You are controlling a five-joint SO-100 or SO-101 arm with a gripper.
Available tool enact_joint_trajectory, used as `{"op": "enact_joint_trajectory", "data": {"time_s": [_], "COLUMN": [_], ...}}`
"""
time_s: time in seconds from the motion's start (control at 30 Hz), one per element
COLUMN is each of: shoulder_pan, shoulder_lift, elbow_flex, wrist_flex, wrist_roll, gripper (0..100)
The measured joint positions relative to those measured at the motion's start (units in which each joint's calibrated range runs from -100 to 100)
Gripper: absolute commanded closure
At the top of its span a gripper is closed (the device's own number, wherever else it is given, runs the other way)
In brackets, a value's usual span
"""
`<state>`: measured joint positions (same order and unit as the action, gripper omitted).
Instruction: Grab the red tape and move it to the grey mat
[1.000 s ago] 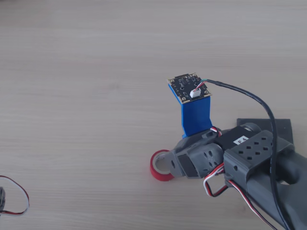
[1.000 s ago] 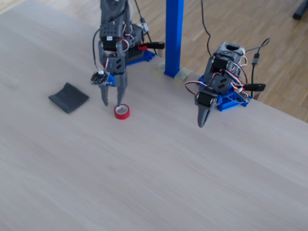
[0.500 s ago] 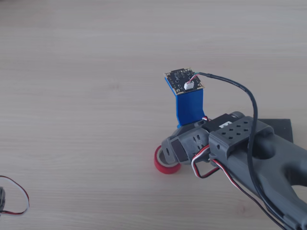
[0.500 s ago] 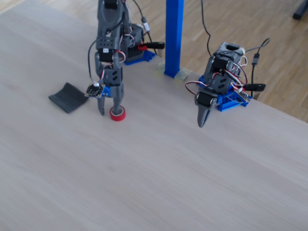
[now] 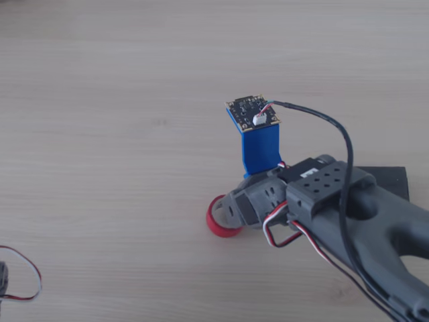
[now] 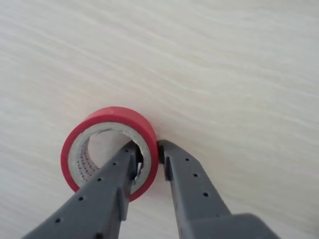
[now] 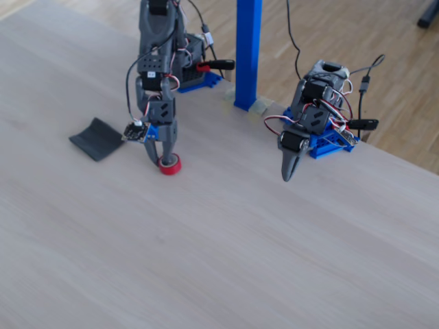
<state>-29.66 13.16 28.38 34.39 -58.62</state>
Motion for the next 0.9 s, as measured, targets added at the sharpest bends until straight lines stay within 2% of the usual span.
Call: {"op": "enact_joint_trajectory", "data": {"time_s": [0.33, 0.6, 0.9], "shoulder_pan": [0.5, 5.5, 12.0], "shoulder_lift": [-8.5, -16.9, -26.0], "elbow_flex": [0.0, 0.2, 8.0], "wrist_flex": [0.0, 0.0, 0.1], "wrist_roll": [0.6, 6.0, 6.1], "gripper": [98, 98, 98]}}
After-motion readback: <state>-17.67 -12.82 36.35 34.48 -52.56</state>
